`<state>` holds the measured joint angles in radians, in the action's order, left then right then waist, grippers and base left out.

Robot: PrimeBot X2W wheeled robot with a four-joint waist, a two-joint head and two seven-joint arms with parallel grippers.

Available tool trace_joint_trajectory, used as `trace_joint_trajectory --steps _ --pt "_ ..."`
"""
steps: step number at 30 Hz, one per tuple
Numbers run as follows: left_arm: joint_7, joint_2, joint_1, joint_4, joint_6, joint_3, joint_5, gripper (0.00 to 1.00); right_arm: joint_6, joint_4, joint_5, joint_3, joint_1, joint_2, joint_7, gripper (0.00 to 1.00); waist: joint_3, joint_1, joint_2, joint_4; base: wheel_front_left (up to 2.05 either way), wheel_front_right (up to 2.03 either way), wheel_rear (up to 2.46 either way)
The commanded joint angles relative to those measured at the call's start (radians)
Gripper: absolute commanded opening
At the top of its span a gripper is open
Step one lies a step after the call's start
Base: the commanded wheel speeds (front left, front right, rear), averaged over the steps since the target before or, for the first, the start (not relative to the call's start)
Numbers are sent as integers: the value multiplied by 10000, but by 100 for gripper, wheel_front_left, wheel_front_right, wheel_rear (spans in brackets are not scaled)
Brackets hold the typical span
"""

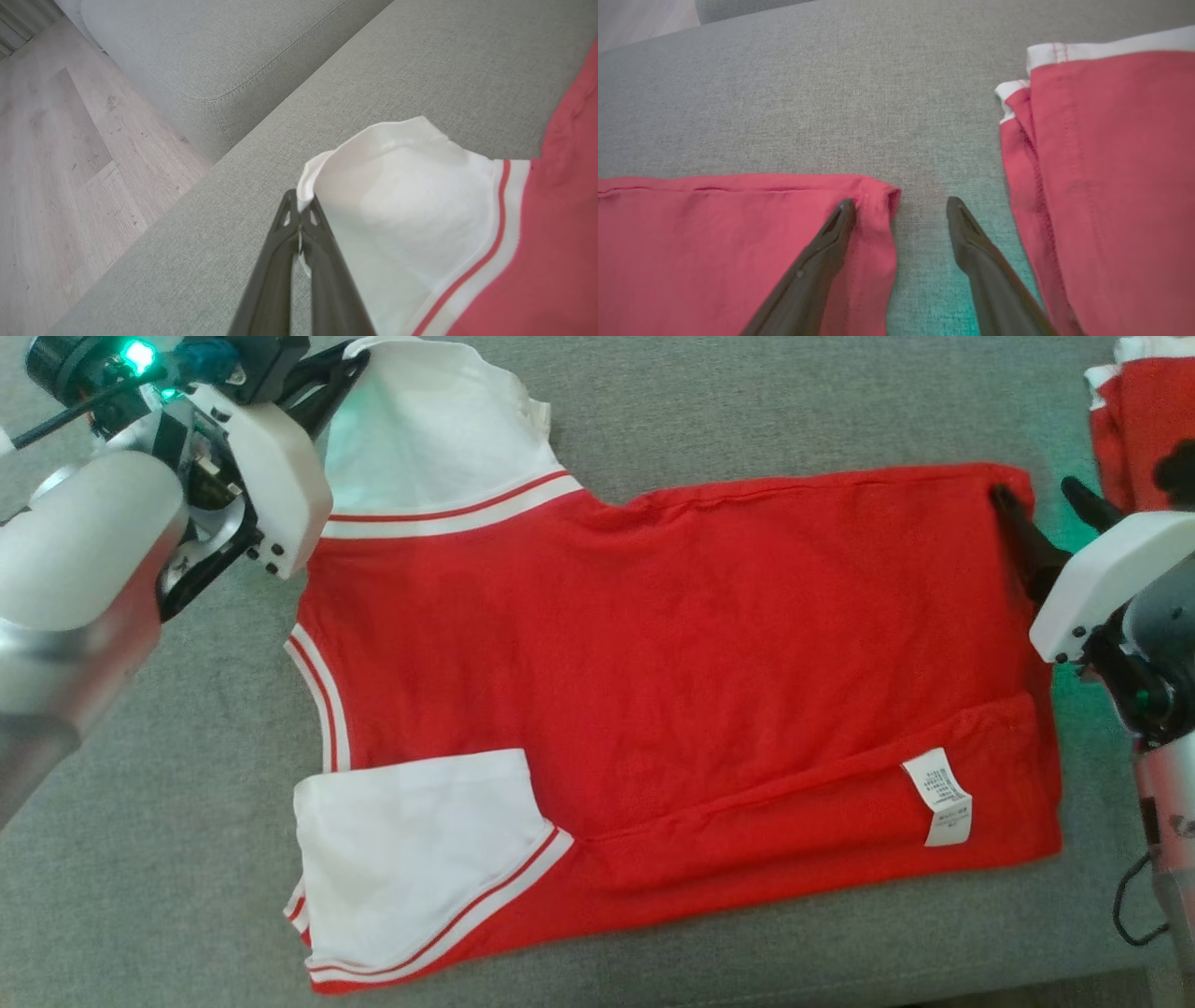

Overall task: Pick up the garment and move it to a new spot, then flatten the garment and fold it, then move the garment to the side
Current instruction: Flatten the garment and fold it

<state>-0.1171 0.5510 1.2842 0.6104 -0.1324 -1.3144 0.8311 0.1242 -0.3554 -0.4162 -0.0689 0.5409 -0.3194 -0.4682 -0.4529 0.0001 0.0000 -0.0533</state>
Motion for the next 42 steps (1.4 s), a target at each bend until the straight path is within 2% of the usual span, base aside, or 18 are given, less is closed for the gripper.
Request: trace_joint_trajectory --steps 1,3,6,13,17,24,28,35,42 --pt "72 222 614 -59 17 354 -82 0 65 228 -82 -158 141 -233 5 95 11 -1 0 36 0 0 0" --pt "88 177 625 -45 17 349 -90 0 65 9 -165 -279 267 -310 57 72 15 -1 0 87 0 0 0" --pt "100 130 597 -44 17 345 -134 0 65 -253 -225 -487 432 -485 191 0 9 -1 0 167 0 0 0" --pt "404 223 588 60 17 343 -369 0 65 -458 -422 -857 875 -752 874 0 4 -1 0 226 0 0 0" --pt "1307 270 987 500 17 375 -671 0 65 -559 -521 -800 1303 -731 1352 0 -38 -1 0 196 0 0 0" --pt "2806 -101 1748 1598 183 811 -904 0 65 -957 -603 -418 2164 -809 2087 0 -11 -1 0 290 0 0 0" --pt "2944 -279 1647 1824 109 922 -518 0 65 -1148 -699 -362 2065 -889 2159 0 238 -1 0 452 0 0 0" --pt "2898 -127 750 1172 28 632 -228 0 65 -1182 -812 -317 1305 -999 2239 0 769 -1 0 801 0 0 0" --pt "3116 510 -906 -270 100 495 -52 0 65 -924 -901 -83 -3 -1046 2338 0 1560 -1 0 1244 0 0 0"
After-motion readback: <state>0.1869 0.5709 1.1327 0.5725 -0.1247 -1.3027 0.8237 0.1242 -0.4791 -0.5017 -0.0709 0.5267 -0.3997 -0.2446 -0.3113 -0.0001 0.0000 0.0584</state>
